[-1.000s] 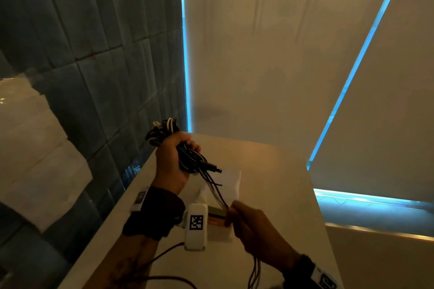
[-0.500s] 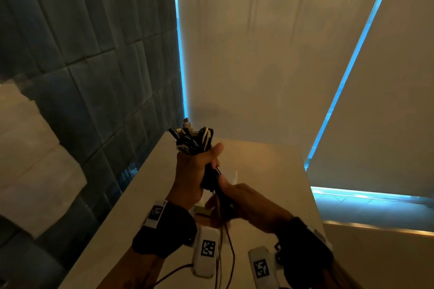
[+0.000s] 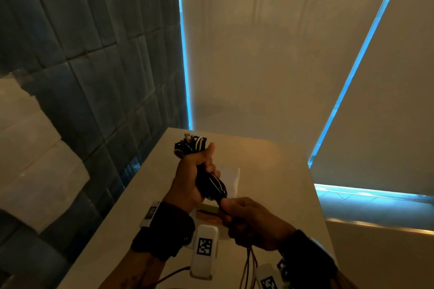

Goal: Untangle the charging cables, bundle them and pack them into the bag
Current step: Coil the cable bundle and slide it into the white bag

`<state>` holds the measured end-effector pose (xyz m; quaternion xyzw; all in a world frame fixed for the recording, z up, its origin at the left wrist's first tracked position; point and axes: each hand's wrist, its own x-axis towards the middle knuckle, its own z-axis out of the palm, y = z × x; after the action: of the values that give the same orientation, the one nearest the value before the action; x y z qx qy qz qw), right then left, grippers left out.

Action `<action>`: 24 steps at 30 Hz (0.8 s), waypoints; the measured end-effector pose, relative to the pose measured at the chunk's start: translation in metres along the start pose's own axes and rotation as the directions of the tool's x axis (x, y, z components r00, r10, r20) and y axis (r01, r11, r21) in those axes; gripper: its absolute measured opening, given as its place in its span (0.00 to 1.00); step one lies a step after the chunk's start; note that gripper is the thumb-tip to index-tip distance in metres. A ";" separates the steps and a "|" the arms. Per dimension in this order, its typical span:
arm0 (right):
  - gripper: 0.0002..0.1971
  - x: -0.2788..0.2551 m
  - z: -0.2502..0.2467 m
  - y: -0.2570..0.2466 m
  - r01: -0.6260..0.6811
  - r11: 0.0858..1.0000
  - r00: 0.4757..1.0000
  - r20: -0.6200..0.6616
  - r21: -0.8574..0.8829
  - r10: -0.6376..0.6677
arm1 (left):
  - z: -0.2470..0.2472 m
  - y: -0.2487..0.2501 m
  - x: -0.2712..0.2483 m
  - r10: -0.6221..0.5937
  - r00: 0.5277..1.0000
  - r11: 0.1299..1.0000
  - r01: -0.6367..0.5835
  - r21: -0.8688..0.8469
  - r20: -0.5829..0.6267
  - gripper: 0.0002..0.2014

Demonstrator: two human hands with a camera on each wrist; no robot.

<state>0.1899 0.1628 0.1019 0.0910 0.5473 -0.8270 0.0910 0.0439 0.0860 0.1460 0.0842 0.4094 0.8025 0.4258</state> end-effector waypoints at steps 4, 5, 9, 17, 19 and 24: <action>0.17 -0.005 -0.016 -0.018 -0.079 0.980 0.996 0.030 -0.181 0.086 | -0.002 0.003 0.000 -0.070 0.988 0.996 0.063 0.056 0.137 0.15; 0.16 -0.007 -0.019 -0.024 -0.093 0.961 0.994 0.029 -0.260 0.104 | -0.003 0.003 -0.001 -0.092 0.979 0.993 0.077 0.086 0.182 0.14; 0.16 -0.013 -0.024 -0.058 -0.165 0.720 0.985 -0.071 -0.675 0.158 | -0.006 0.002 -0.005 -0.127 0.962 0.933 0.033 0.359 0.241 0.12; 0.09 0.000 -0.022 -0.114 -0.207 0.235 0.977 -0.191 -0.950 0.091 | 0.000 -0.009 -0.021 -0.310 0.884 0.841 0.084 0.534 0.350 0.10; 0.08 0.003 -0.023 -0.118 -0.199 0.183 0.979 -0.190 -0.963 0.070 | 0.001 -0.010 -0.020 -0.309 0.890 0.830 0.080 0.553 0.336 0.14; 0.08 0.005 -0.022 -0.128 -0.138 0.158 0.990 -0.140 -0.978 0.000 | 0.001 -0.011 -0.021 -0.338 0.873 0.836 0.106 0.538 0.353 0.14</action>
<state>0.1539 0.2318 0.2063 0.0791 0.9514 -0.2645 0.1363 0.0643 0.0737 0.1427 0.3189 0.5057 0.5721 0.5616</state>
